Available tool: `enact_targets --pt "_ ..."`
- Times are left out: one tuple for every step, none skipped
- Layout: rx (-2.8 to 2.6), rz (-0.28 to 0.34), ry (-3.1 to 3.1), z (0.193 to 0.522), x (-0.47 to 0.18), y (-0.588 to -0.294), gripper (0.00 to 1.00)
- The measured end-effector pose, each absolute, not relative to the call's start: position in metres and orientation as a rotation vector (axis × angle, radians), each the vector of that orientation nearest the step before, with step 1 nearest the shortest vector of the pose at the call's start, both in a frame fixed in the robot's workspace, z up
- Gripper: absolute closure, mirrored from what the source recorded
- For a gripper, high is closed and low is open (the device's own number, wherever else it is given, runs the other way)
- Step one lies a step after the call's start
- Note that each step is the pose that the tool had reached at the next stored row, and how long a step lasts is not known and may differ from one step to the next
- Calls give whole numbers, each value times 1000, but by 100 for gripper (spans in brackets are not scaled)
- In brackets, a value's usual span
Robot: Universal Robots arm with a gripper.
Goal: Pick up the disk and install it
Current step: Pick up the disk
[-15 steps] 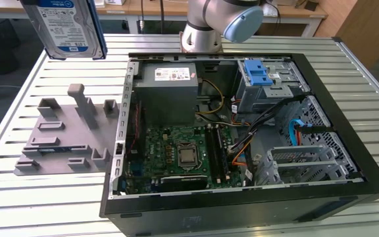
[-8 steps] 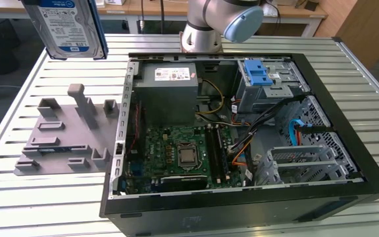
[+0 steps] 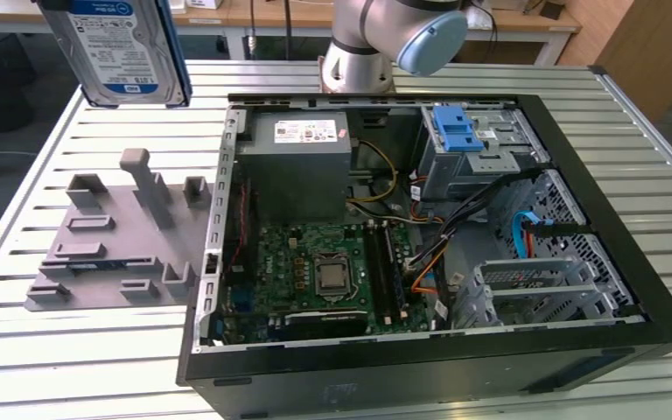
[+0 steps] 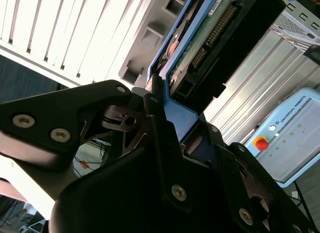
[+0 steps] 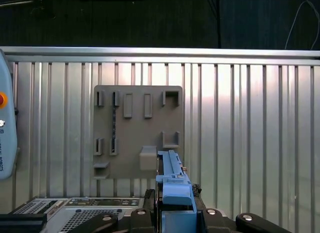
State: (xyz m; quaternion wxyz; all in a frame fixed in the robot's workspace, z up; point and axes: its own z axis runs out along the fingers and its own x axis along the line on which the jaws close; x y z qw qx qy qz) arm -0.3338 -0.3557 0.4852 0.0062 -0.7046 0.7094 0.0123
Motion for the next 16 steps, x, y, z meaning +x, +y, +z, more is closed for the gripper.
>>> enact_targets --pt "-2205 39 2220 485 -334 -356 64" --pt "-2205 39 2220 485 -333 -356 64" --pt "-2205 39 2220 485 -332 -356 64" --pt "-2205 39 2220 485 -332 -356 64" --pt "-2205 39 2220 485 -331 -356 64" --pt "-2205 39 2220 485 -330 -356 64" --pt "-2205 39 2220 485 -330 -356 64" --pt "-2205 39 2220 485 -329 -356 64" --pt "-2205 39 2220 485 -329 -356 64" --pt "-2205 39 2220 485 -328 -356 64" --pt "-2205 39 2220 485 -327 -356 64" --pt "-2205 39 2220 485 -327 -356 64" --pt "-2205 39 2220 485 -326 -356 64" --pt "-2205 39 2220 485 -326 -356 64" --pt "-2205 39 2220 485 -325 -356 64" --pt "-2205 39 2220 485 -325 -357 64"
